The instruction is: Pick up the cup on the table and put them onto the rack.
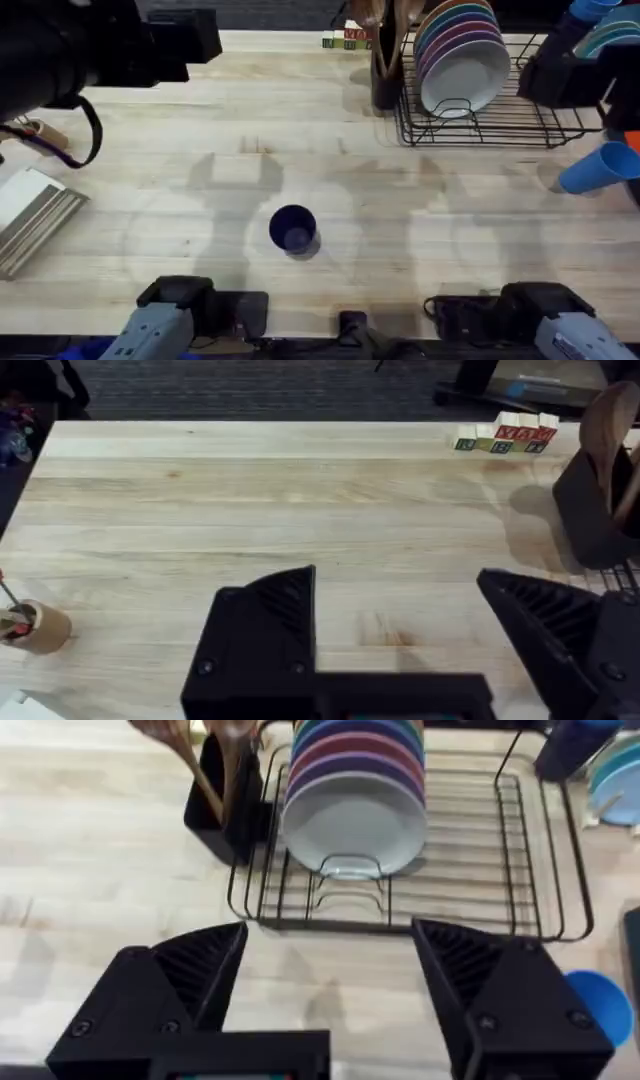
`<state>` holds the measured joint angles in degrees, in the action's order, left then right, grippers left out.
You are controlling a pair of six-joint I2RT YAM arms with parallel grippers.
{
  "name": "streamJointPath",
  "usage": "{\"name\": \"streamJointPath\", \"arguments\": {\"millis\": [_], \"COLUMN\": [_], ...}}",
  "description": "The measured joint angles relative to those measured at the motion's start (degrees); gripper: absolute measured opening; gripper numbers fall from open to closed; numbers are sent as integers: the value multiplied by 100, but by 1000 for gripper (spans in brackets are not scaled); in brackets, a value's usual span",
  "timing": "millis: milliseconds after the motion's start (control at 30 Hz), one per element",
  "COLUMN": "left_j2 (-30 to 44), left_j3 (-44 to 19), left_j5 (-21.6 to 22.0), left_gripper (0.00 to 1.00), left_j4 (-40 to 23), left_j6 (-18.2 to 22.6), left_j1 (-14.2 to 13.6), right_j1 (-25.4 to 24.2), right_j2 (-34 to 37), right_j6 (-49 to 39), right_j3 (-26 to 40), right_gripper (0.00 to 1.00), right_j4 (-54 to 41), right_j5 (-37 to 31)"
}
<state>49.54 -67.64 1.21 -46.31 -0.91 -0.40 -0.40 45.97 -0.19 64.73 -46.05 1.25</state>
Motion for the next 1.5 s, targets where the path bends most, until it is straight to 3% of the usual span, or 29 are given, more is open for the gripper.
{"name": "streamJointPath", "arguments": {"millis": [267, 600, 833, 1133, 1500], "left_j2": [0, 0, 0, 0, 0], "left_j3": [-2, -2, -2, -2, -2], "left_j5": [-1, -1, -3, -13, -13], "left_gripper": [993, 993, 993, 993, 993], "left_j4": [-1, -1, -1, -1, -21], "left_j6": [0, 1, 0, -2, -15], "left_j1": [0, 0, 0, 0, 0], "right_j1": [-715, -2747, -3733, -3744, -3679], "right_j2": [271, 1087, 1961, 2220, 3076], "right_j6": [0, 0, 1, 0, -372], "right_j3": [4, 4, 4, 4, 4], "right_gripper": [993, 993, 993, 993, 993], "right_j4": [-583, -466, -255, -87, -85], "right_j5": [7, 5, 5, 7, 7]}}
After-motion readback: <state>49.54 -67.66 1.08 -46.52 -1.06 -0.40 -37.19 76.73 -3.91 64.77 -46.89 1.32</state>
